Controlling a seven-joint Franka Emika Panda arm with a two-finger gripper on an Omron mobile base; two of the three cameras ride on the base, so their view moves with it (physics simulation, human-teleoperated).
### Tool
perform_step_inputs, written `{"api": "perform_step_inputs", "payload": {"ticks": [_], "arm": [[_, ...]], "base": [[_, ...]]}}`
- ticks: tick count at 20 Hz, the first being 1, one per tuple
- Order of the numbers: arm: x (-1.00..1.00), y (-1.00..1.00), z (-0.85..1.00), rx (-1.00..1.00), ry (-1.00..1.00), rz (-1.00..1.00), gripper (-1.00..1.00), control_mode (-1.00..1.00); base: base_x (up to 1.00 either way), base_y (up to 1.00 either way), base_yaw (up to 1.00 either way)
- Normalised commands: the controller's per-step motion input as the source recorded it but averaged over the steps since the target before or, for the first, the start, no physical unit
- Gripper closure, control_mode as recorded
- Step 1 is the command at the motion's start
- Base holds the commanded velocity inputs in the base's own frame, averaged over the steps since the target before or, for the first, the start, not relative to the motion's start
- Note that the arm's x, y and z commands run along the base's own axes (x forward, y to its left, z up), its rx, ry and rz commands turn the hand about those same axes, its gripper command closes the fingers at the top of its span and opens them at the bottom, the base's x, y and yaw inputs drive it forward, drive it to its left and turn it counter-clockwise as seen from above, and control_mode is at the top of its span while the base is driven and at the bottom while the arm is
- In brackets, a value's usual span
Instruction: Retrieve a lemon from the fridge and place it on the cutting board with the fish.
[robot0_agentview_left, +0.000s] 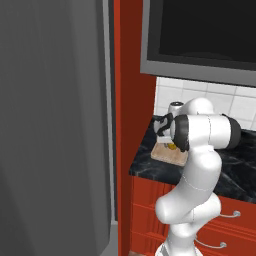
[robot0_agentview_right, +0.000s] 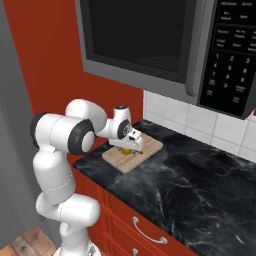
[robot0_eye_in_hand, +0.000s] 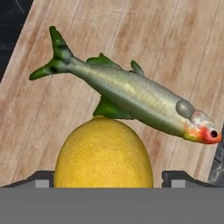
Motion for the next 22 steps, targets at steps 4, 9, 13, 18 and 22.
{"api": "perform_step_inputs", "payload": {"ticks": [4, 9, 13, 18, 22], "arm": [[0.00, 0.00, 0.01, 0.00, 0.00, 0.00, -1.00, -1.00], [-0.05, 0.00, 0.19, 0.00, 0.00, 0.00, -1.00, -1.00], [-0.35, 0.02, 0.38, 0.00, 0.00, 0.00, -1.00, -1.00], [-0.46, 0.00, 0.52, 0.00, -0.04, 0.00, -1.00, -1.00], [-0.52, 0.06, 0.22, 0.00, 0.00, 0.00, -1.00, -1.00]], "base": [[0.00, 0.00, 0.00], [0.00, 0.00, 0.00], [0.00, 0.00, 0.00], [0.00, 0.00, 0.00], [0.00, 0.00, 0.00]]}}
